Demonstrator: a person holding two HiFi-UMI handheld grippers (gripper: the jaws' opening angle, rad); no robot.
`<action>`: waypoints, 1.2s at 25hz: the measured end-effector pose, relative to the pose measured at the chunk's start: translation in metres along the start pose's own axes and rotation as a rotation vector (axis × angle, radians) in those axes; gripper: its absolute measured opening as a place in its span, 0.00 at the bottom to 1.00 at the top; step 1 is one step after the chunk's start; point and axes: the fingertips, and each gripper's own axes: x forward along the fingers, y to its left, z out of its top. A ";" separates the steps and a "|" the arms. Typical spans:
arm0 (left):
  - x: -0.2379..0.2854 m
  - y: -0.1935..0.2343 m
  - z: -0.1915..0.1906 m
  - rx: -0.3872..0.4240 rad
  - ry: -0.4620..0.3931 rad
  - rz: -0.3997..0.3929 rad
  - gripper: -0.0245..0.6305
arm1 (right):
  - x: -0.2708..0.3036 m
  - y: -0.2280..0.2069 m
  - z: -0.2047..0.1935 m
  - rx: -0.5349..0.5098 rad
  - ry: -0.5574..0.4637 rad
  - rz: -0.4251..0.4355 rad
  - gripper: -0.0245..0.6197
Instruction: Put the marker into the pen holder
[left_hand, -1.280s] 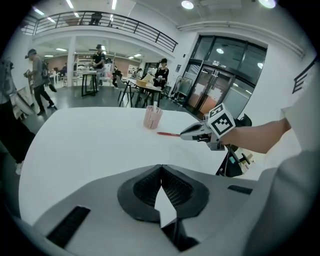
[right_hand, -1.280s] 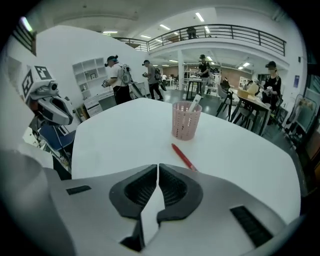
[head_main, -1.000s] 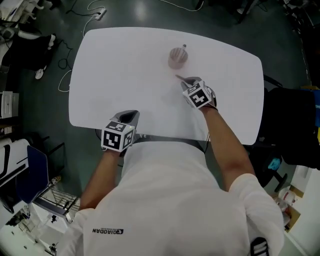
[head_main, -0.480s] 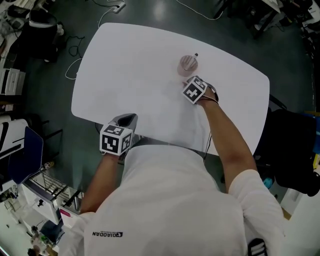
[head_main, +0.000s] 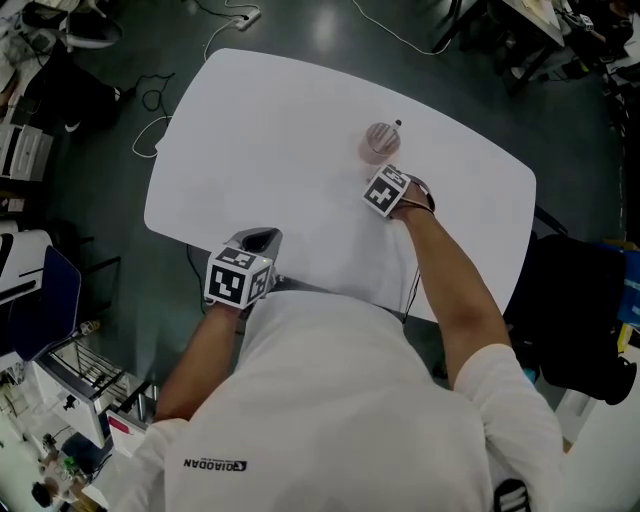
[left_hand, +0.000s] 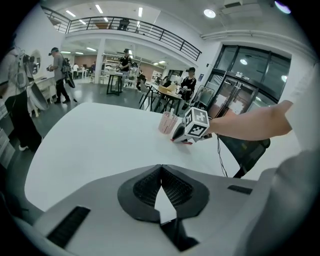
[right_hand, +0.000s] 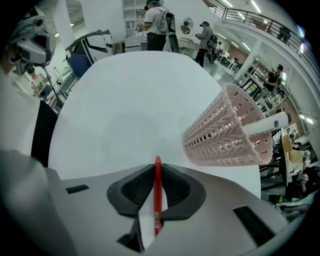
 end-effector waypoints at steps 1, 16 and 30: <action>0.001 -0.001 0.001 0.009 0.001 -0.009 0.08 | -0.003 0.002 0.000 0.004 -0.005 -0.003 0.14; 0.013 -0.006 0.036 0.165 0.014 -0.151 0.08 | -0.122 -0.015 -0.005 0.390 -0.367 -0.170 0.14; 0.012 -0.006 0.049 0.152 -0.030 -0.143 0.08 | -0.245 -0.095 0.029 0.860 -0.929 -0.206 0.14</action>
